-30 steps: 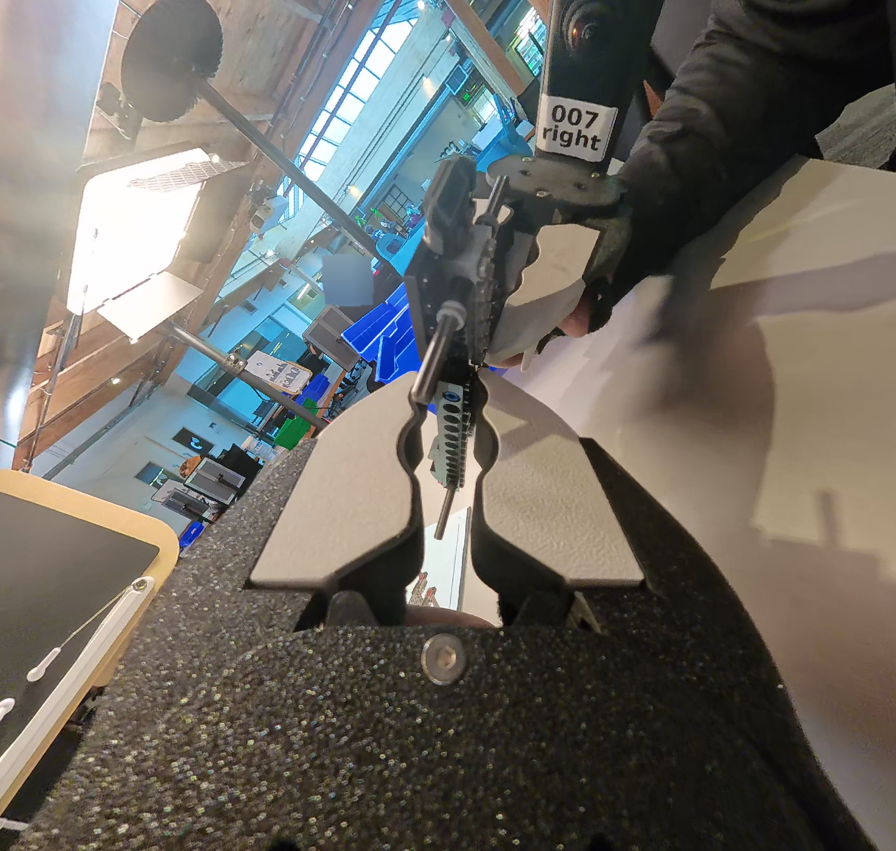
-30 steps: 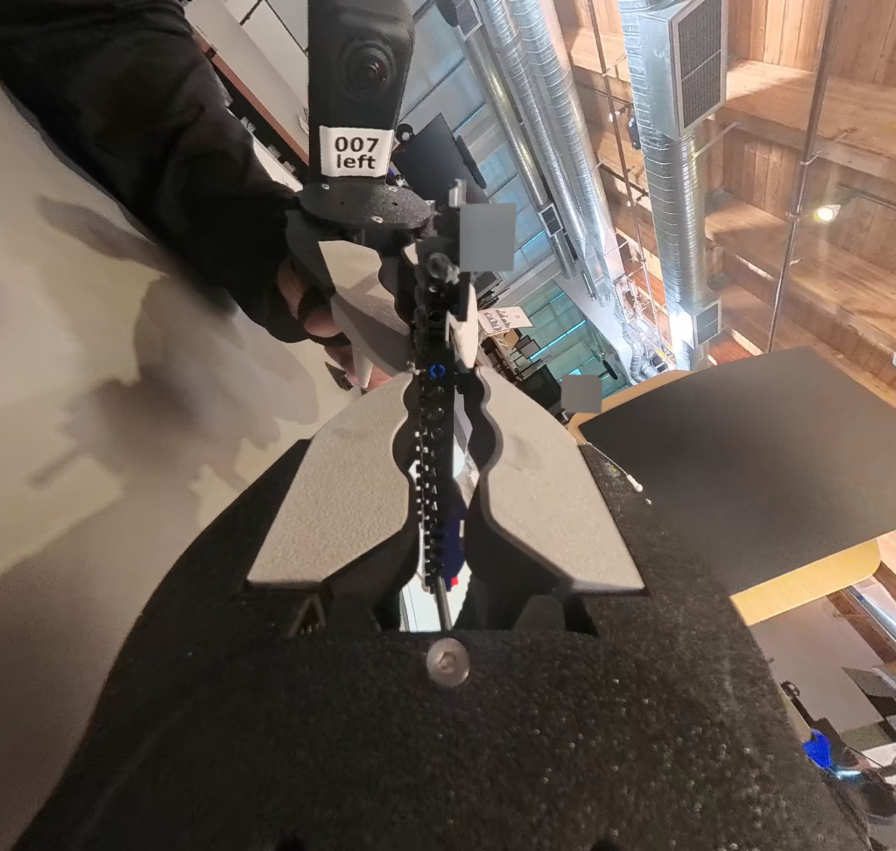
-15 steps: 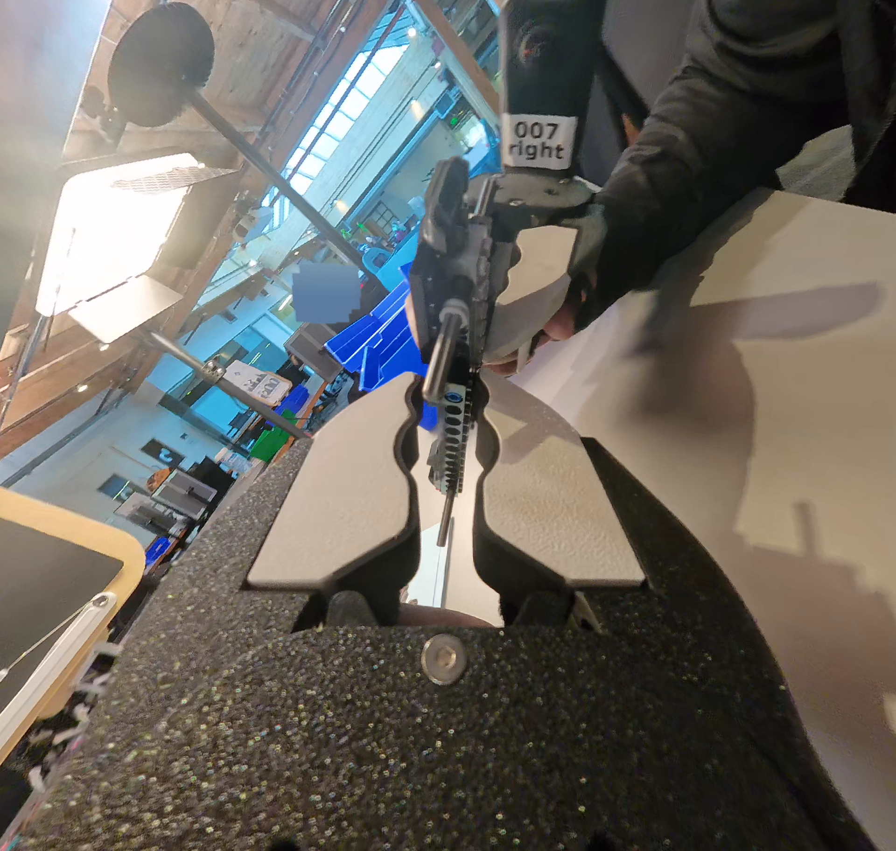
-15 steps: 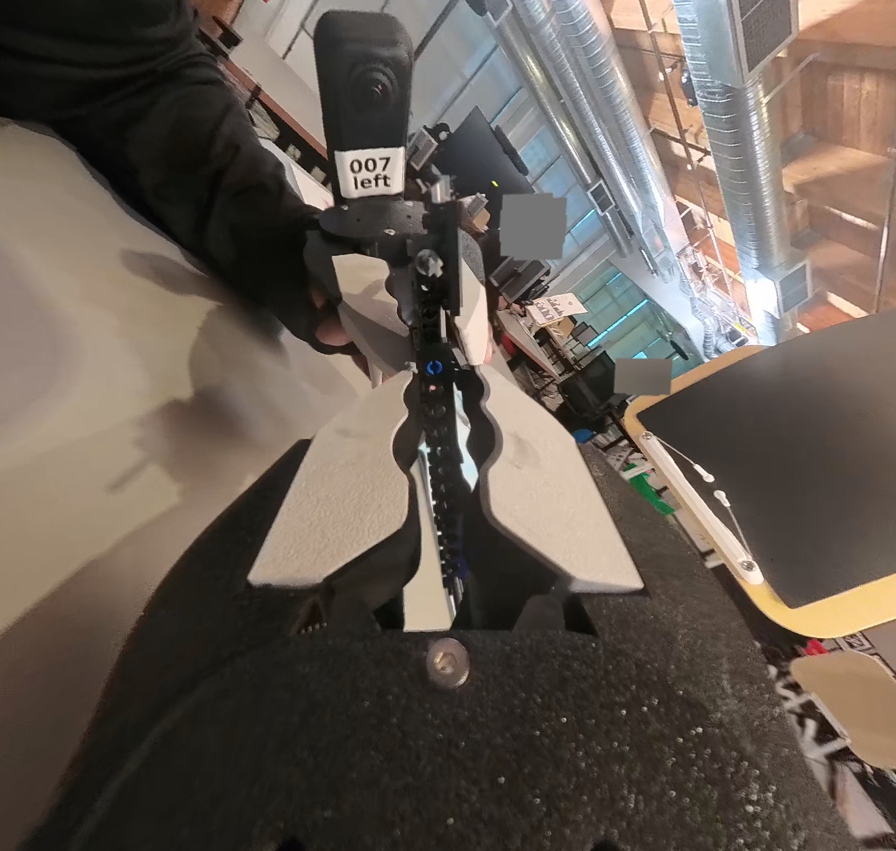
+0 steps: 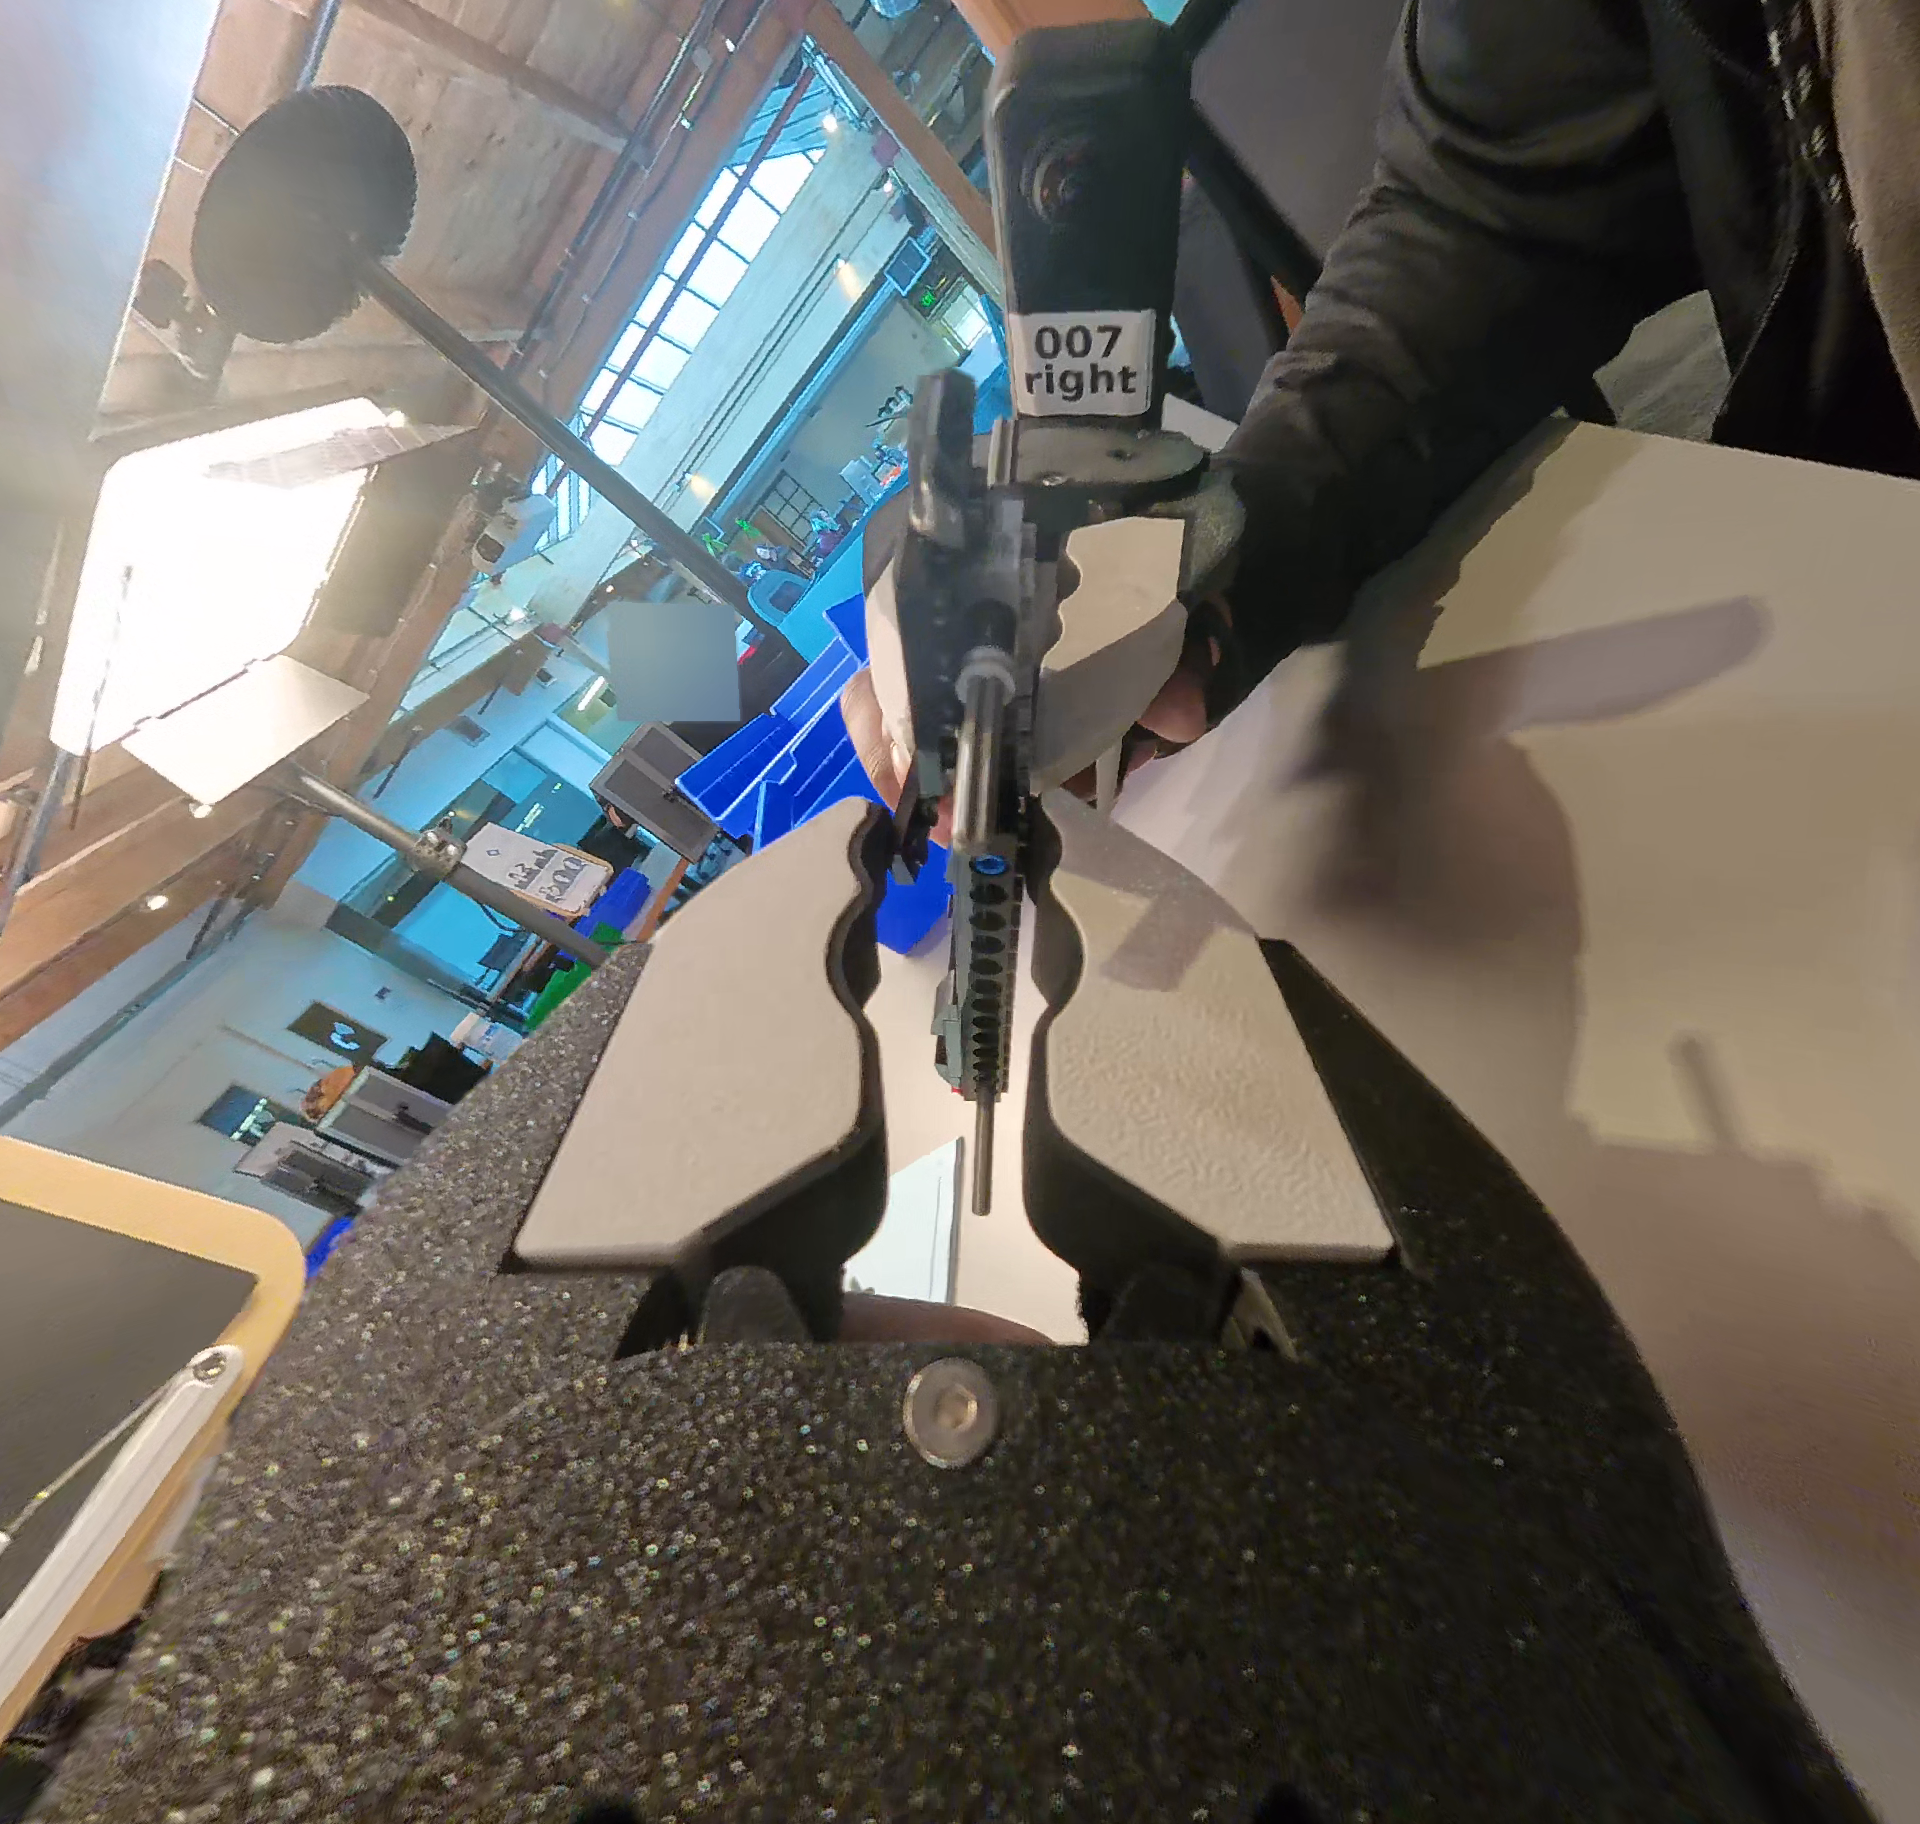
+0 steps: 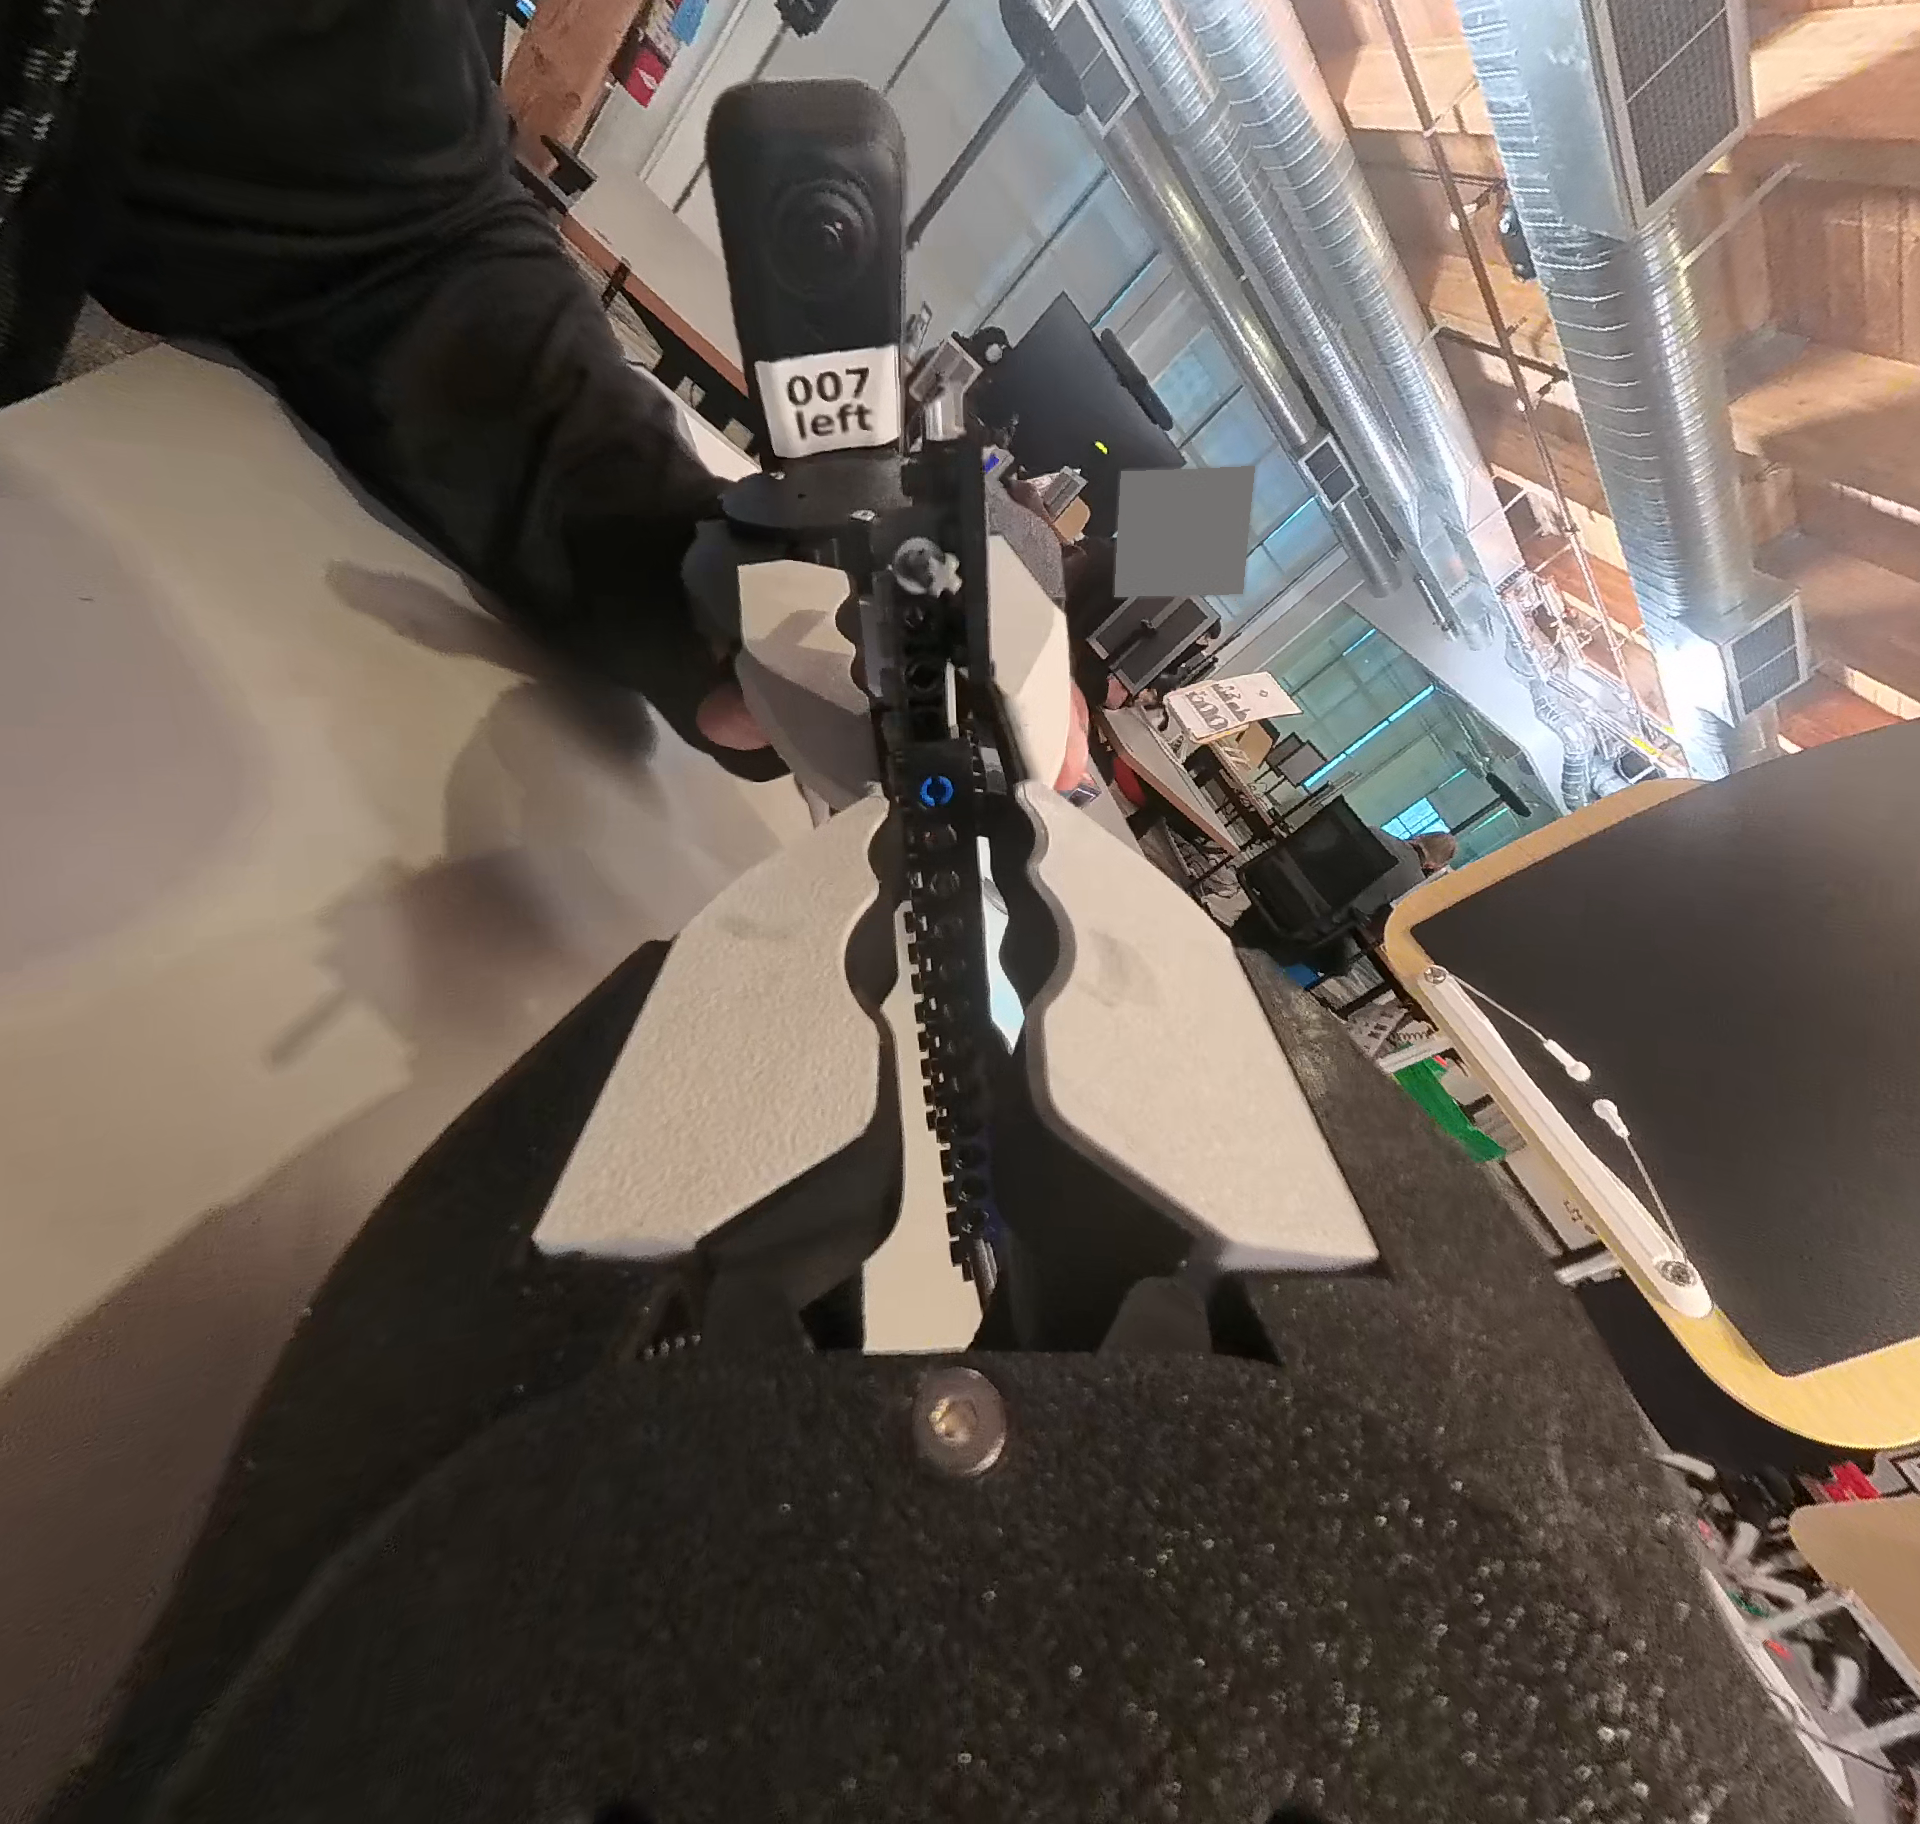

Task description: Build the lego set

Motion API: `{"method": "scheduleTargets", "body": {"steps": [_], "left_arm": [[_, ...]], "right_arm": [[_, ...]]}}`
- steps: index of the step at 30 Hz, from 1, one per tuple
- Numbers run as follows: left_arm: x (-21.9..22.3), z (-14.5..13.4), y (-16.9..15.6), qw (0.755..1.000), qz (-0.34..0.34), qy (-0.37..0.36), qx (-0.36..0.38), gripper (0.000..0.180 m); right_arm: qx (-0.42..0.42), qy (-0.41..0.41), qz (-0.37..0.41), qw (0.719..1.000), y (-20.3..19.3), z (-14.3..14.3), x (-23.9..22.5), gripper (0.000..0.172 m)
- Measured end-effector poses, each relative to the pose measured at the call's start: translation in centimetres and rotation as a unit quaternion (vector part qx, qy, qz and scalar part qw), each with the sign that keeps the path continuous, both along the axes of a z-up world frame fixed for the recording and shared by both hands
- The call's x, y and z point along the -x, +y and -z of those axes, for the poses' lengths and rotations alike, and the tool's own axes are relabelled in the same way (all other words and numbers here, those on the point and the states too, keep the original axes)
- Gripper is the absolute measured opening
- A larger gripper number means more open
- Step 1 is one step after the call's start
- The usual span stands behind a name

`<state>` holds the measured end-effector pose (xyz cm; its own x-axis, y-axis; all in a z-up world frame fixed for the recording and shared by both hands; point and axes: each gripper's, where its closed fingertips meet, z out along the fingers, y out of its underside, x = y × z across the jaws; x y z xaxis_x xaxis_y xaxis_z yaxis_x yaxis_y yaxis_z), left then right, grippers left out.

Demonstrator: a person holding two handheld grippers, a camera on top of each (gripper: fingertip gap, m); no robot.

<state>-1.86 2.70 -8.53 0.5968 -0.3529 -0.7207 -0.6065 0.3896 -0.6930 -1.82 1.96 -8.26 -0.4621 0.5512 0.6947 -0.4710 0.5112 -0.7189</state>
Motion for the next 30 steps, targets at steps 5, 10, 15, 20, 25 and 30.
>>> {"method": "scheduleTargets", "body": {"steps": [5, 10, 15, 20, 25, 30], "left_arm": [[-0.78, -0.08, -0.42, 1.0, 0.009, 0.024, -0.009, 0.019], [-1.03, 0.03, -0.47, 1.0, 0.016, 0.013, 0.012, 0.018], [-0.93, 0.29, -0.3, 1.0, 0.015, 0.005, 0.026, 0.018], [-0.87, 0.48, -0.32, 0.999, 0.02, 0.0, 0.036, 0.018], [-0.43, 0.46, -0.31, 0.999, 0.019, -0.01, 0.039, 0.018], [-0.45, 0.6, -0.27, 0.999, 0.019, -0.008, 0.043, 0.018]], "right_arm": [[0.007, 0.0, -0.018, 1.0, -0.32, -0.11, -0.49, 0.016], [0.008, 0.001, -0.021, 1.0, -0.35, -0.06, -0.7, 0.016], [0.001, 0.003, -0.014, 1.0, -0.25, 0.11, -0.69, 0.016], [-0.005, 0.006, -0.003, 1.0, -0.29, 0.26, -0.68, 0.017], [0.003, 0.009, 0.003, 1.0, -0.06, -0.13, -0.81, 0.019], [-0.004, 0.009, 0.002, 1.0, -0.14, -0.09, -0.89, 0.022]]}}
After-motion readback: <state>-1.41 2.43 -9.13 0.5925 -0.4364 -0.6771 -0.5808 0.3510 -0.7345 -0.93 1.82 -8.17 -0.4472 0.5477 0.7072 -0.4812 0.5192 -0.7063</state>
